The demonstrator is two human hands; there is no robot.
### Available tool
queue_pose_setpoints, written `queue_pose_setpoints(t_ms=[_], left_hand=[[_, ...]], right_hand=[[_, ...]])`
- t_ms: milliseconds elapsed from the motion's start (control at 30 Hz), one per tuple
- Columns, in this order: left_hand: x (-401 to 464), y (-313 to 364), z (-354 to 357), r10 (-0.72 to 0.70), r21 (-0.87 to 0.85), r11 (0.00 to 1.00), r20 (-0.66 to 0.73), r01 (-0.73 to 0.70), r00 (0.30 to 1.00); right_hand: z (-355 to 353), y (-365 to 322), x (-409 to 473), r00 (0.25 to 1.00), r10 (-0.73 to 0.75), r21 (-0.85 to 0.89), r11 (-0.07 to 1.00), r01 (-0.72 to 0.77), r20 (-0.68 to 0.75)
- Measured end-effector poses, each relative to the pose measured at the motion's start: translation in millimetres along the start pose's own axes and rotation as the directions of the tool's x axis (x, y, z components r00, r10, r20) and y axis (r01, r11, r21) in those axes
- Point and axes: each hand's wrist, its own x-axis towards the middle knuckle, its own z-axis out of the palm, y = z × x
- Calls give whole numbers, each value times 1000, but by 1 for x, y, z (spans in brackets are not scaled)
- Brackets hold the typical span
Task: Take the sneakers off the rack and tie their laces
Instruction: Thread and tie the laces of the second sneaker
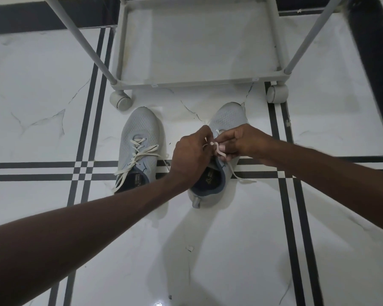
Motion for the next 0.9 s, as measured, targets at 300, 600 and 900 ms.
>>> queue_pose_setpoints(t_ms=[300, 600, 900], left_hand=[[9, -13, -16, -89, -86, 991, 142, 102, 986], [10, -10, -19, -111, -111, 986, 133, 127, 985], [4, -22, -31, -130, -103, 979, 352, 176, 927]], right_hand=[[6, -10, 3, 989, -107, -269, 960, 74, -107], [13, -21, 4, 979, -155, -494, 867, 71, -131], [-1, 0, -7, 888, -350, -734, 679, 22, -297]])
